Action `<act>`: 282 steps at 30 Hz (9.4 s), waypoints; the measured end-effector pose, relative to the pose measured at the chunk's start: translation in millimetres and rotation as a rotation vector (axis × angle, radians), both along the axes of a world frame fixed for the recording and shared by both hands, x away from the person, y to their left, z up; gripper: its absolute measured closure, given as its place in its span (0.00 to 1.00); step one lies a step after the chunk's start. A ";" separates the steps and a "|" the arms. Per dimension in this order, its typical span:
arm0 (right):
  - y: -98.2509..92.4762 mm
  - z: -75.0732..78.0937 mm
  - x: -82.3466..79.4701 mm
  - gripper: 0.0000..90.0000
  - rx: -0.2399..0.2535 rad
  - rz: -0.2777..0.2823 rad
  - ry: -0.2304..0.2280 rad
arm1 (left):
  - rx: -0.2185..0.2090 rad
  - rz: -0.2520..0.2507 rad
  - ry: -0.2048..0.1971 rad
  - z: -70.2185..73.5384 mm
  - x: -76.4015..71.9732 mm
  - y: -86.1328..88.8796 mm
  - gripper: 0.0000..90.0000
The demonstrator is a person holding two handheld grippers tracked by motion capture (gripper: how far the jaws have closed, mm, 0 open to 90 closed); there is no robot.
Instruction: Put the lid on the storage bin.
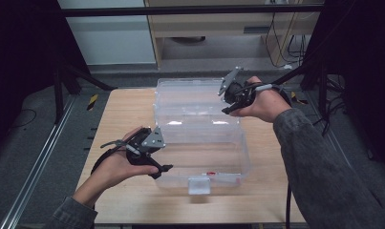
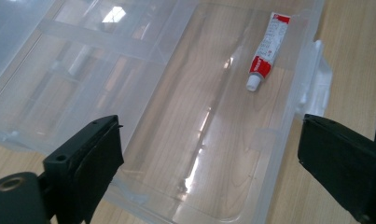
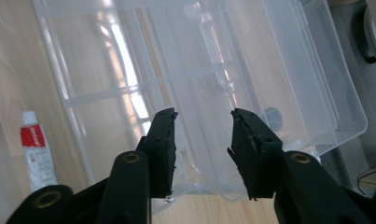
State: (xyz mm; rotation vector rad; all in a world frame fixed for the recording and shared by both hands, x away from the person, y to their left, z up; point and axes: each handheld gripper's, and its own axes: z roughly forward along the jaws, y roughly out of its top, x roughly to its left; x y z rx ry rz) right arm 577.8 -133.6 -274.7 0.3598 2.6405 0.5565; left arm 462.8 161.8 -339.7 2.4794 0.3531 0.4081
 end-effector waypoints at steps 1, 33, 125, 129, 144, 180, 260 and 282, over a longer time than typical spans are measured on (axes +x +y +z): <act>4.1 -4.4 4.9 0.65 -0.042 0.018 0.012 | -0.001 0.000 0.006 -2.2 0.2 -0.2 0.06; 33.1 -25.6 20.3 0.91 -0.284 0.170 0.043 | 0.132 -0.096 0.079 -19.8 -15.7 -5.6 0.31; 34.5 -21.4 16.0 0.96 -0.258 0.173 0.025 | 0.234 -0.100 0.125 -65.9 -4.8 -20.3 0.90; 35.8 -19.5 10.3 0.97 -0.261 0.176 0.018 | 0.207 -0.089 0.125 -67.3 -5.4 -18.5 0.89; 26.4 -17.2 -17.2 0.97 -0.169 0.230 -0.026 | 0.192 -0.064 0.112 -70.2 -8.2 -20.4 0.88; 19.8 -19.1 -32.9 0.96 -0.128 0.250 -0.061 | 0.193 -0.034 0.107 -72.2 1.9 -24.1 0.86; 10.4 -42.3 -88.5 0.94 -0.106 0.233 -0.095 | 0.164 -0.025 0.054 -76.6 -5.3 -22.2 0.83; 8.3 -52.8 -100.5 0.93 -0.091 0.243 -0.064 | 0.174 -0.037 0.005 -78.1 -9.6 -21.9 0.82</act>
